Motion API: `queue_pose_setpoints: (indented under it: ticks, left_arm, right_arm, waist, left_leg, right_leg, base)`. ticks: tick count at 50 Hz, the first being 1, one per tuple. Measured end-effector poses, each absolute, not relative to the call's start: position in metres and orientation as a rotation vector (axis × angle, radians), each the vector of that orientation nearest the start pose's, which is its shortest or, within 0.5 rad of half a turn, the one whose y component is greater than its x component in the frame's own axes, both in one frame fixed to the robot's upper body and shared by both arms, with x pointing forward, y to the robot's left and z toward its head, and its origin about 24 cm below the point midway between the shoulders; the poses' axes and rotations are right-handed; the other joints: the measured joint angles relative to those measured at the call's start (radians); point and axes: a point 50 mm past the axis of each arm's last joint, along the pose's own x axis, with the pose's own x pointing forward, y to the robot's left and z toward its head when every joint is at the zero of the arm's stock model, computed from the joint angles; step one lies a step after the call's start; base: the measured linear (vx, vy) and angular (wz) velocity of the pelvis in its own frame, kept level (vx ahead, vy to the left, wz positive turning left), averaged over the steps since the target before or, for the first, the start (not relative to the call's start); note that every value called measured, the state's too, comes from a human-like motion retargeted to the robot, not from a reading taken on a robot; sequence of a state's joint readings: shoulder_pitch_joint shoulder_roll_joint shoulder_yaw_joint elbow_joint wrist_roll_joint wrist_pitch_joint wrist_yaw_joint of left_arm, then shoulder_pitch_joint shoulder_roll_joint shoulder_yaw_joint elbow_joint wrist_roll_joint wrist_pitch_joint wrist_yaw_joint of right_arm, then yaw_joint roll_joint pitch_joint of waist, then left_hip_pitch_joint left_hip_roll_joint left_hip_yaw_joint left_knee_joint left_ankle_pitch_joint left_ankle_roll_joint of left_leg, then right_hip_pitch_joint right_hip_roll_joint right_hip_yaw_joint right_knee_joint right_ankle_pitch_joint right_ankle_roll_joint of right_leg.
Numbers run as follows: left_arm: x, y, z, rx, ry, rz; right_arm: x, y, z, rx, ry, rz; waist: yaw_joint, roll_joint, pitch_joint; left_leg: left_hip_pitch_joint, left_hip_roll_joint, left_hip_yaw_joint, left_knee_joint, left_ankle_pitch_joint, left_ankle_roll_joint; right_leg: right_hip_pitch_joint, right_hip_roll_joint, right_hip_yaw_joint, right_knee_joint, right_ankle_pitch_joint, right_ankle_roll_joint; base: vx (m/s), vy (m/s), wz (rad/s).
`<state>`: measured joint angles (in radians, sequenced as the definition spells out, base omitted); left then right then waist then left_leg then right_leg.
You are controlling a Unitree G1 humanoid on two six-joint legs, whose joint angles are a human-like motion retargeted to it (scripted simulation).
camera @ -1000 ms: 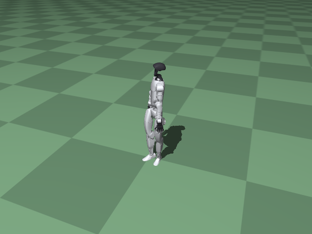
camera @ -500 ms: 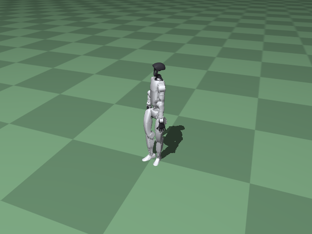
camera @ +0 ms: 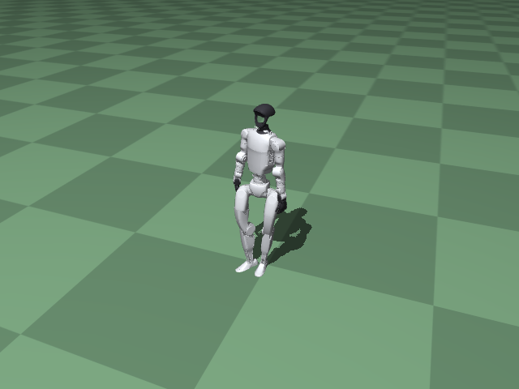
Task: In place motions
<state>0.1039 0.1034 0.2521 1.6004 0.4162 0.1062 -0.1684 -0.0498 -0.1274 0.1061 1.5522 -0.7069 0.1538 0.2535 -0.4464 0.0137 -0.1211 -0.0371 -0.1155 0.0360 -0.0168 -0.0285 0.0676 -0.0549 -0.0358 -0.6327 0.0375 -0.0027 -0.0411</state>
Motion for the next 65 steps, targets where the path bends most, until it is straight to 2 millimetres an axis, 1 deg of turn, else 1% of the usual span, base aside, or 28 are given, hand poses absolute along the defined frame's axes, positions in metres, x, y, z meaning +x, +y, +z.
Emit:
queue_pose_setpoints:
  ticks: [2,4,11,14,17,21,25,30,33,37,38,40,43,45,47,50,54,59,65]
  left_arm:
    - [-0.053,0.182,-0.175,0.012,1.819,-0.132]
    - [-0.053,0.181,-0.175,0.008,1.815,-0.120]
    - [-0.051,0.184,-0.175,0.021,1.814,-0.134]
    - [-0.050,0.185,-0.175,0.028,1.817,-0.141]
    - [-0.050,0.185,-0.175,0.031,1.816,-0.142]
    - [-0.051,0.184,-0.175,0.026,1.818,-0.138]
    - [-0.056,0.182,-0.174,0.012,1.833,-0.134]
    - [-0.060,0.183,-0.173,0.010,1.852,-0.150]
    - [-0.059,0.185,-0.174,0.016,1.843,-0.158]
    - [-0.056,0.189,-0.174,0.016,1.824,-0.141]
    - [-0.055,0.189,-0.174,0.021,1.821,-0.146]
    - [-0.055,0.189,-0.174,0.016,1.817,-0.151]
    - [-0.054,0.186,-0.175,0.000,1.813,-0.153]
    - [-0.052,0.184,-0.175,-0.004,1.808,-0.162]
    - [-0.049,0.182,-0.176,-0.005,1.801,-0.175]
    - [-0.044,0.179,-0.177,-0.005,1.786,-0.191]
    - [-0.039,0.177,-0.178,-0.019,1.765,-0.199]
    - [-0.037,0.175,-0.178,-0.053,1.756,-0.210]
    - [-0.032,0.177,-0.178,-0.027,1.752,-0.208]
  right_arm:
    - [0.022,-0.200,-0.176,-0.636,1.693,0.689]
    - [0.026,-0.197,-0.177,-0.622,1.668,0.686]
    - [0.036,-0.177,-0.179,-0.452,1.610,0.657]
    - [0.041,-0.171,-0.179,-0.441,1.582,0.667]
    - [0.046,-0.169,-0.179,-0.471,1.558,0.691]
    - [0.051,-0.169,-0.178,-0.526,1.536,0.736]
    - [0.052,-0.171,-0.178,-0.559,1.533,0.750]
    - [0.047,-0.177,-0.178,-0.524,1.566,0.688]
    - [0.043,-0.181,-0.178,-0.500,1.593,0.637]
    - [0.042,-0.191,-0.177,-0.576,1.612,0.654]
    - [0.041,-0.194,-0.176,-0.603,1.620,0.662]
    - [0.040,-0.200,-0.175,-0.673,1.636,0.697]
    - [0.044,-0.205,-0.174,-0.765,1.638,0.746]
    - [0.048,-0.207,-0.173,-0.791,1.630,0.748]
    - [0.050,-0.205,-0.173,-0.776,1.624,0.722]
    - [0.048,-0.201,-0.174,-0.694,1.635,0.656]
    - [0.040,-0.196,-0.175,-0.572,1.675,0.556]
    - [0.035,-0.194,-0.176,-0.515,1.690,0.475]
    - [0.041,-0.193,-0.176,-0.502,1.667,0.459]
  waist:
    - [0.099,-0.013,-0.014]
    - [0.142,-0.018,-0.018]
    - [0.175,-0.023,-0.018]
    - [0.181,-0.021,-0.019]
    - [0.177,-0.017,-0.019]
    - [0.165,-0.010,-0.021]
    - [0.148,0.005,-0.031]
    - [0.118,0.039,-0.048]
    - [0.092,0.054,-0.053]
    - [0.232,0.050,-0.071]
    - [0.200,0.054,-0.069]
    - [0.064,0.076,-0.058]
    - [0.040,0.101,-0.059]
    - [0.014,0.123,-0.055]
    - [-0.013,0.145,-0.052]
    - [-0.031,0.163,-0.054]
    - [-0.003,0.175,-0.069]
    - [0.014,0.197,-0.081]
    - [-0.001,0.217,-0.072]
  left_leg:
    - [0.011,0.000,0.092,-0.019,-0.010,0.001]
    - [0.014,-0.001,0.123,-0.024,-0.014,0.002]
    - [-0.001,0.015,0.146,-0.008,-0.009,-0.011]
    - [-0.013,0.026,0.166,0.002,-0.009,-0.019]
    - [-0.014,0.035,0.186,0.007,-0.016,-0.023]
    - [-0.012,0.054,0.230,0.009,-0.027,-0.034]
    - [-0.013,0.082,0.295,0.008,-0.038,-0.046]
    - [-0.003,0.109,0.393,-0.012,-0.059,-0.049]
    - [0.001,0.126,0.439,-0.019,-0.071,-0.057]
    - [0.034,0.160,0.673,-0.035,-0.100,-0.082]
    - [0.036,0.159,0.658,-0.036,-0.102,-0.082]
    - [0.024,0.157,0.565,-0.037,-0.097,-0.073]
    - [0.030,0.173,0.623,-0.039,-0.112,-0.083]
    - [0.032,0.182,0.650,-0.039,-0.122,-0.088]
    - [0.033,0.188,0.676,-0.038,-0.132,-0.094]
    - [0.039,0.180,0.734,-0.037,-0.153,-0.103]
    - [0.051,0.171,0.833,-0.037,-0.178,-0.122]
    - [0.064,0.168,0.917,-0.037,-0.201,-0.145]
    - [0.071,0.169,0.975,-0.026,-0.220,-0.164]
  right_leg:
    - [0.008,0.005,0.096,0.002,-0.019,0.012]
    - [0.013,0.010,0.127,0.002,-0.026,0.012]
    - [0.015,0.008,0.152,0.004,-0.028,0.013]
    - [0.007,0.011,0.180,0.008,-0.029,0.012]
    - [-0.005,0.014,0.211,0.016,-0.029,0.013]
    - [-0.030,0.018,0.258,0.029,-0.024,0.012]
    - [-0.063,0.030,0.319,0.040,-0.013,0.012]
    - [-0.114,0.062,0.401,0.049,0.005,0.013]
    - [-0.141,0.080,0.443,0.052,0.019,0.015]
    - [-0.150,0.132,0.667,0.046,0.031,0.042]
    - [-0.154,0.136,0.649,0.041,0.043,0.036]
    - [-0.182,0.129,0.551,0.048,0.064,0.027]
    - [-0.194,0.148,0.599,0.042,0.087,0.048]
    - [-0.207,0.161,0.616,0.040,0.107,0.058]
    - [-0.221,0.173,0.630,0.039,0.127,0.068]
    - [-0.247,0.205,0.653,0.040,0.163,0.060]
    - [-0.272,0.250,0.716,0.037,0.210,0.061]
    - [-0.277,0.290,0.848,0.015,0.253,0.097]
    - [-0.273,0.314,0.967,-0.008,0.276,0.166]
  base:
    - [0.02,0.00,-1.62]
    - [0.00,0.02,-0.86]
    - [-0.03,0.03,-0.11]
    - [-0.06,0.06,-0.34]
    - [-0.10,0.08,-0.37]
    - [-0.15,0.12,-0.59]
    - [-0.19,0.18,-0.88]
    - [-0.19,0.20,-1.05]
    - [-0.22,0.24,-1.20]
    - [-0.20,0.37,-2.82]
    - [-0.10,0.30,-0.13]
    - [-0.04,0.31,1.13]
    - [-0.02,0.19,-0.95]
    - [-0.02,0.18,-1.15]
    - [-0.02,0.19,-1.16]
    - [0.00,0.23,-1.37]
    - [0.04,0.23,-1.65]
    - [0.04,0.15,-1.37]
    - [0.00,0.15,-0.89]
